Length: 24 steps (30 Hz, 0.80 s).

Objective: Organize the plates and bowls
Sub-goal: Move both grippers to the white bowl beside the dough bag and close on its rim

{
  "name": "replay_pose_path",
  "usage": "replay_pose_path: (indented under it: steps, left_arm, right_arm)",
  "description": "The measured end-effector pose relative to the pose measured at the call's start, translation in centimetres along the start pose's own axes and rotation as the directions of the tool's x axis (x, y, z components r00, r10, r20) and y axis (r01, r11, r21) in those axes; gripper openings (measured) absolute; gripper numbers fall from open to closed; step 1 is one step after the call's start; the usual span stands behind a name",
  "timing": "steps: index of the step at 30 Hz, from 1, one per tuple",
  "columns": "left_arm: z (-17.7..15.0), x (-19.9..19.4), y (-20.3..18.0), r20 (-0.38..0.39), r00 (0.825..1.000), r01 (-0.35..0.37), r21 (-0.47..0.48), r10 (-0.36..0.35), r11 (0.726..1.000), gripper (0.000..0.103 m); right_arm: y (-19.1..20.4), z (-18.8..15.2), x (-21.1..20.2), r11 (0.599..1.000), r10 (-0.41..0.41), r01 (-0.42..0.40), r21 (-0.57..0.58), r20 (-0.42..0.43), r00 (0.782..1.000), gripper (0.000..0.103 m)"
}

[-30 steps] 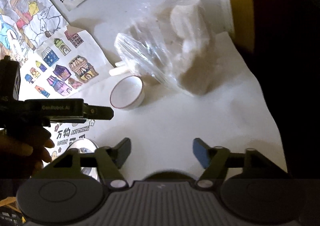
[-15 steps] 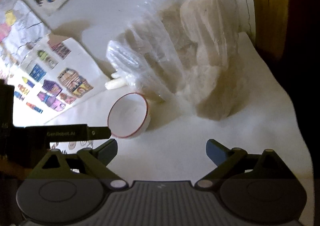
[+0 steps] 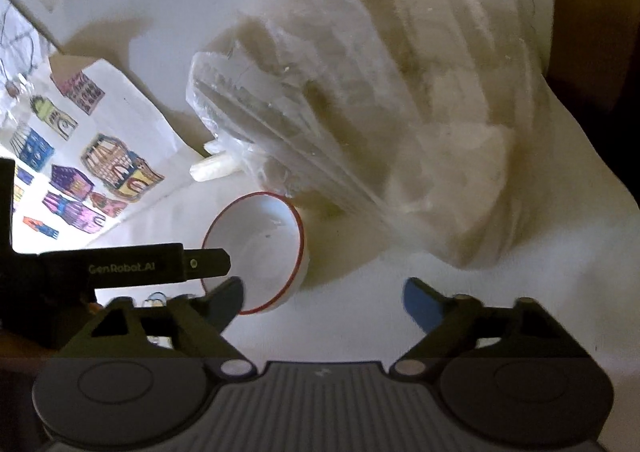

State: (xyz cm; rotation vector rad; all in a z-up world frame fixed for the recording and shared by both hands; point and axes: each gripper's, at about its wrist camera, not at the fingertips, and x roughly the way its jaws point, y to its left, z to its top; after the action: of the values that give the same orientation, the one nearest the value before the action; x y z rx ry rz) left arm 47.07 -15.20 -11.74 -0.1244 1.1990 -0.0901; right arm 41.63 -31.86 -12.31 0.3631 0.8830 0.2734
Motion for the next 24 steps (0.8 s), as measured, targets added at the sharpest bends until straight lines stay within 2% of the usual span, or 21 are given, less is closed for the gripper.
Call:
replay_pose_path:
  steps: [5,7,11,13,15,19,21,24]
  left_arm:
    - [0.4,0.8,-0.2,-0.009,1.000,-0.004,0.017,0.004,1.000,0.102]
    - [0.6,1.4,-0.5,-0.012,1.000,-0.010,0.021,0.010,1.000,0.102]
    - [0.7,2.4,-1.0,-0.029,0.999,-0.033,0.044,0.035,0.998,0.102]
    - [0.7,2.9,-1.4,-0.037,0.998,-0.049,0.051,0.051,0.998,0.102]
    - [0.6,3.2,-1.7,-0.035,0.998,-0.057,0.053,0.059,0.997,0.101]
    - [0.5,3.8,-2.4,-0.046,0.997,-0.052,0.052,0.055,0.997,0.092]
    - [0.3,3.7,-2.6,-0.043,0.998,-0.050,0.052,0.052,0.997,0.083]
    - [0.2,3.7,-2.7,-0.047,0.999,-0.010,0.044,0.013,0.999,0.075]
  right_arm:
    - [0.6,0.2,0.9,1.000,-0.002,0.002,-0.009,-0.005,1.000,0.075]
    - [0.8,0.4,1.3,1.000,-0.003,0.003,-0.015,-0.005,1.000,0.065]
    - [1.0,0.5,1.8,1.000,0.003,-0.004,-0.015,-0.016,1.000,0.054]
    - [1.1,0.5,1.9,1.000,0.008,-0.008,-0.015,-0.017,1.000,0.043]
    - [1.2,0.4,2.1,1.000,0.015,-0.015,-0.017,-0.020,1.000,0.038]
    - [1.6,0.4,2.4,0.999,0.029,-0.030,-0.028,-0.019,0.999,0.026]
    - [1.8,0.5,2.5,0.999,0.034,-0.035,-0.033,-0.019,0.999,0.022]
    - [2.0,0.5,2.6,0.999,0.037,-0.037,-0.035,-0.019,0.999,0.020]
